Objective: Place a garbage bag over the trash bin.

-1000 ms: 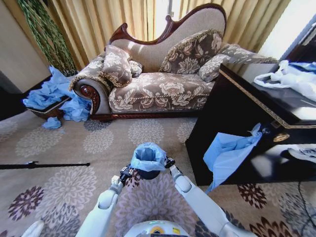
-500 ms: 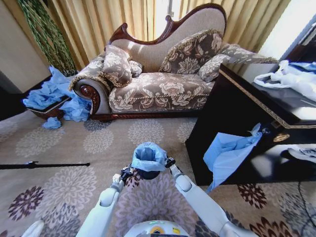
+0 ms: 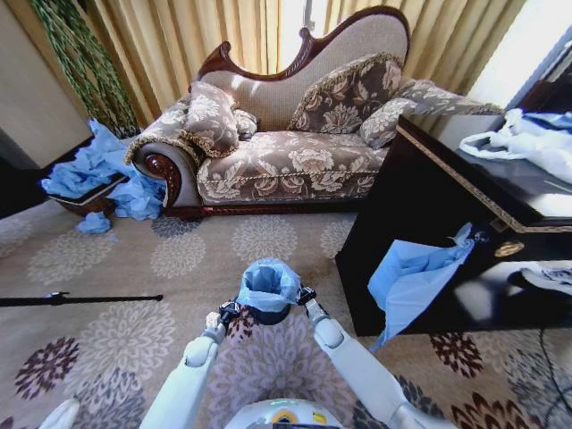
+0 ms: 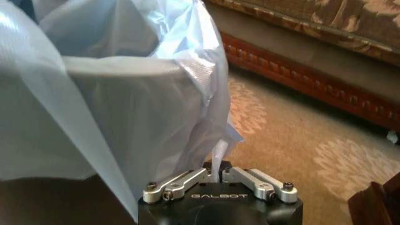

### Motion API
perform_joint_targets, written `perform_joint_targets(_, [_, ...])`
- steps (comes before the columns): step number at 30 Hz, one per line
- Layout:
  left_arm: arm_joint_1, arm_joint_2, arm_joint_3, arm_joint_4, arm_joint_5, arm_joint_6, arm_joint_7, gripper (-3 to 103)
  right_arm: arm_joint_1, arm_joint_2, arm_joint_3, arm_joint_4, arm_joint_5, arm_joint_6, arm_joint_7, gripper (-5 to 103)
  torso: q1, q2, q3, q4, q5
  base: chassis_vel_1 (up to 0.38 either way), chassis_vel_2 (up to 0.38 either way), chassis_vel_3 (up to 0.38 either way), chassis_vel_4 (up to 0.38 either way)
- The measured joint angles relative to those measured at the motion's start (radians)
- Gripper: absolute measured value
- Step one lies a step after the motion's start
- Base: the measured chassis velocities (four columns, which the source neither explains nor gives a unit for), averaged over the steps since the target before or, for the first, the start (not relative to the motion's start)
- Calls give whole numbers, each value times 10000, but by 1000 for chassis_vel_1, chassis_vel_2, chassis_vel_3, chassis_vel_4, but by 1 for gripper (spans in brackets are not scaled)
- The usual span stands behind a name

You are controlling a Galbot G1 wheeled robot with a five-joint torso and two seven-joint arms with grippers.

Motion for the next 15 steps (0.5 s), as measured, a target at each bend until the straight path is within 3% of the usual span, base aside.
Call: perform_joint_targets(15, [118,15,-96,223,159,-198,80,0,55,414,372,-800,-580,413,-216,0,0,0,0,0,0,0,0,0,0])
